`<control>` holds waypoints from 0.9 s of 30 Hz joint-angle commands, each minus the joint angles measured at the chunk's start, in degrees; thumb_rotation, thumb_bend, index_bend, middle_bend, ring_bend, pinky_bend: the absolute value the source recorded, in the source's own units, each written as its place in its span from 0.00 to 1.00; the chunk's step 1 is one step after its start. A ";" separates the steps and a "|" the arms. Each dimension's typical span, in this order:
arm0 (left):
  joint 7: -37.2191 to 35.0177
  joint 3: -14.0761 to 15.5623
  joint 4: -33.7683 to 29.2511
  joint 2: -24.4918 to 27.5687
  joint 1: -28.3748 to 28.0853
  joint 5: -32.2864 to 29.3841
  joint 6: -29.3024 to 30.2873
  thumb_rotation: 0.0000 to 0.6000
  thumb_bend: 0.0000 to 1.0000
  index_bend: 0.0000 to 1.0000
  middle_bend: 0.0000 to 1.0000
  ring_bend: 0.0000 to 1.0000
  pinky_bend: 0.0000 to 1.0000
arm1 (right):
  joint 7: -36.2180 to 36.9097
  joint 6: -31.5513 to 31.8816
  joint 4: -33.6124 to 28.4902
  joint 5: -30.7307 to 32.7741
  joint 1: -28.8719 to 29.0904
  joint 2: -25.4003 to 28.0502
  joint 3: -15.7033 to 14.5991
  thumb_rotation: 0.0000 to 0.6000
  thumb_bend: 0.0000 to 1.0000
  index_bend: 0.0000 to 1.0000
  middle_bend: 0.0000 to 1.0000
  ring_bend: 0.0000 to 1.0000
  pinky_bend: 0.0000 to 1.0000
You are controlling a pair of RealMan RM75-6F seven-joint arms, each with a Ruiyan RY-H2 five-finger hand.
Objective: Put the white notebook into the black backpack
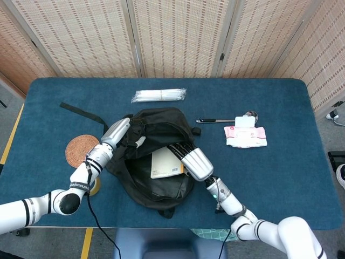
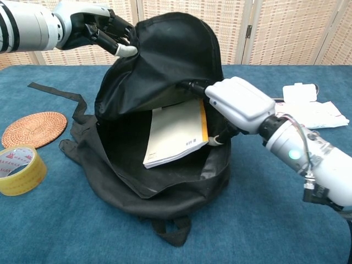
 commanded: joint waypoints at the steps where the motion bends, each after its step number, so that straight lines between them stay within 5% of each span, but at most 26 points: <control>1: -0.04 0.06 -0.21 0.03 0.04 0.00 0.16 1.00 0.52 0.54 0.31 0.24 0.04 | -2.99 1.29 -7.87 -0.32 -3.05 5.81 -1.83 1.00 0.08 0.00 0.13 0.24 0.22; 9: 1.43 1.42 -1.40 -0.27 -0.05 1.17 0.84 1.00 0.52 0.53 0.30 0.23 0.04 | -3.34 6.39 -18.31 -2.79 -8.86 15.54 -5.77 1.00 0.08 0.01 0.19 0.30 0.23; 16: 7.02 5.16 -4.28 1.06 -0.12 3.58 1.84 1.00 0.39 0.35 0.23 0.18 0.01 | -1.02 10.74 -23.55 -4.58 -13.86 24.18 -8.92 1.00 0.08 0.07 0.25 0.34 0.30; 20: 7.96 6.41 -6.53 2.28 0.60 4.30 2.28 1.00 0.35 0.25 0.19 0.15 0.00 | 0.34 12.91 -24.01 -4.00 -16.53 27.55 -9.09 1.00 0.08 0.08 0.25 0.35 0.30; 27: 7.70 8.06 -8.54 4.28 5.24 8.86 8.62 1.00 0.35 0.25 0.19 0.16 0.00 | 2.09 14.17 -25.09 -1.58 -19.83 32.52 -8.00 1.00 0.08 0.09 0.26 0.36 0.31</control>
